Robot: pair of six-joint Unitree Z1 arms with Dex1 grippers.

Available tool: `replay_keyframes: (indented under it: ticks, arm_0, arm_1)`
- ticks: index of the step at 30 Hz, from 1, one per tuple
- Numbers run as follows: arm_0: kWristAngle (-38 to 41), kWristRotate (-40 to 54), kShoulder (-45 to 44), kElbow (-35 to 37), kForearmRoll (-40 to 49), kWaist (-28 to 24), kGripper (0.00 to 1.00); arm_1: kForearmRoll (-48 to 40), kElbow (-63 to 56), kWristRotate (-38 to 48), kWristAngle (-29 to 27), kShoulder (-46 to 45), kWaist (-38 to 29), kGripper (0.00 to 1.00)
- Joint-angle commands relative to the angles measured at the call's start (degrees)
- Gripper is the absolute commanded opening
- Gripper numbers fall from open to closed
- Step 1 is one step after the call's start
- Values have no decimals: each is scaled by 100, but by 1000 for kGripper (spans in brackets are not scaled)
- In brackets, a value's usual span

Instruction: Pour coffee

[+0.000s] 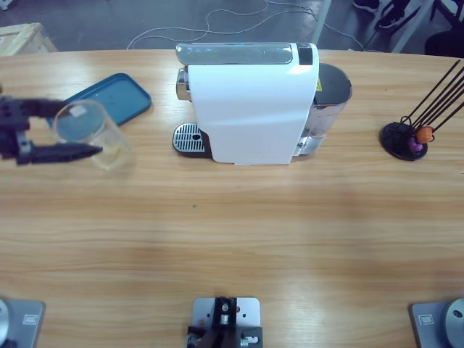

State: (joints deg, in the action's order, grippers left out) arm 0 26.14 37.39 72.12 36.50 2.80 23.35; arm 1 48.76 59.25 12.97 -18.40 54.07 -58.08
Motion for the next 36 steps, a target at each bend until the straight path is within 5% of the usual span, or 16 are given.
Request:
replay_keyframes:
  ticks: [1, 9, 33, 34, 35, 36]
  arm_0:
    - [1760, 1629, 2531, 1296, -242, -903, 0]
    - [2048, 1965, 3839, 1553, -948, -687, 0]
    - [1570, 1712, 4196, 2034, -931, 224, 0]
    - [1521, 1678, 4196, 2026, -929, 231, 137]
    - [1380, 1562, 4196, 2012, -929, 243, 538]
    - [1241, 1455, 4192, 1987, -932, 259, 620]
  arm_1:
    - [240, -75, -110, -294, -124, -71, 1000]
    - [535, -16, -101, -401, -43, -63, 1000]
    - [328, -151, -40, -577, 43, -34, 1000]
    - [328, -151, -40, -577, 37, -27, 1000]
    - [328, -151, -40, -577, 34, -27, 1000]
    - [333, -151, -40, -577, 25, -27, 1000]
